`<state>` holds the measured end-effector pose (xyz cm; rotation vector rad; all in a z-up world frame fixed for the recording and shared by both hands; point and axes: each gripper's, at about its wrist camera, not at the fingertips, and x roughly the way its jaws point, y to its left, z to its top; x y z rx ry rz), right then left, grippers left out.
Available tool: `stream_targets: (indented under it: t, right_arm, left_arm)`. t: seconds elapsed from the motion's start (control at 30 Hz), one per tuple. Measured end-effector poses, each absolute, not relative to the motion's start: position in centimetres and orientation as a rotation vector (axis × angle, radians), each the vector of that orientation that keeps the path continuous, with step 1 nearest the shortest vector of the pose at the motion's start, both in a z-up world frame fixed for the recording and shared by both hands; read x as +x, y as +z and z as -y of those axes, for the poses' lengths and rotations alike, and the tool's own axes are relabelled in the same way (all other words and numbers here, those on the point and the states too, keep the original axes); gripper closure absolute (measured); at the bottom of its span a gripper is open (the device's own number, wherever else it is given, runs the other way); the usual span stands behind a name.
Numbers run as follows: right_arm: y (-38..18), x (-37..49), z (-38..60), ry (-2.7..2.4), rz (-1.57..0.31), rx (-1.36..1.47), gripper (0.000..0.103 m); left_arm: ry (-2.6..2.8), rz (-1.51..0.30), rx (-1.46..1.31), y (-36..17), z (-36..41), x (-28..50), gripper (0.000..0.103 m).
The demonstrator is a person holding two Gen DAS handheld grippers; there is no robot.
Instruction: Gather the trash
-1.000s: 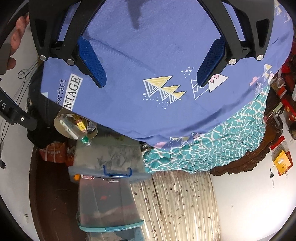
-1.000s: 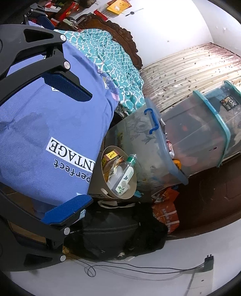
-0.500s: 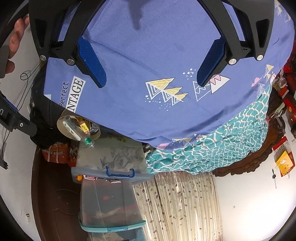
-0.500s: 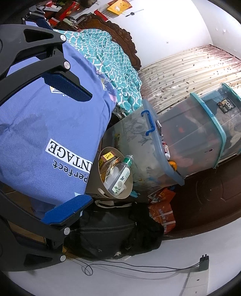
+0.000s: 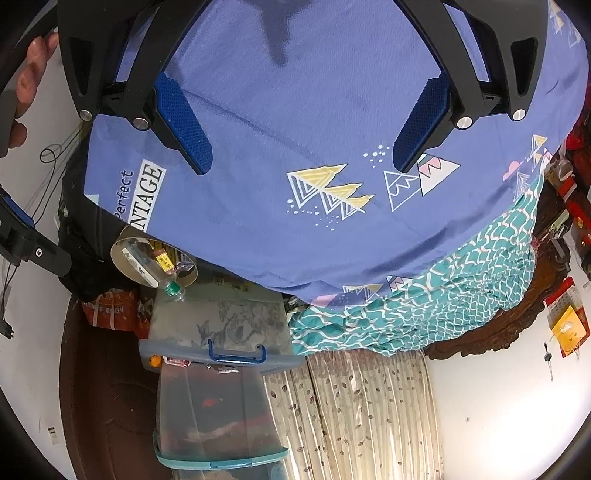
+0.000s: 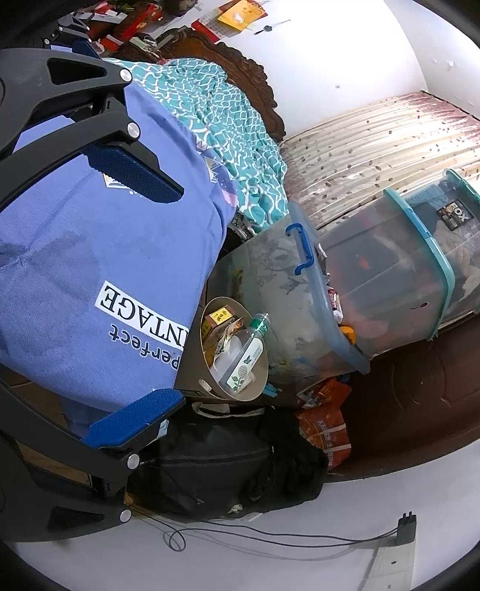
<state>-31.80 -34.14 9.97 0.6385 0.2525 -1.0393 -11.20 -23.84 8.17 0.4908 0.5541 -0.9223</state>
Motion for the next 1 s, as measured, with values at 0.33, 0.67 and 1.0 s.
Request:
stream_targets:
  t: [0.33,0.67,1.0]
  right_arm:
    - [9.82,-31.71,34.33,-1.038,-0.256,0.642,0.003]
    - [9.43,-31.56,34.36,-1.034,-0.261,0.644,0.003]
    - [9.35,-31.46,34.19,-1.034,-0.262,0.643,0.003]
  left_arm:
    - [-0.924,-0.557,0.491,7.94,23.76,-11.15,0.009]
    - [-0.928,-0.57,0.483,7.51,23.53,-10.96,0.009]
    - [-0.959,-0.589,0.467,7.72,23.29,-10.87,0.009]
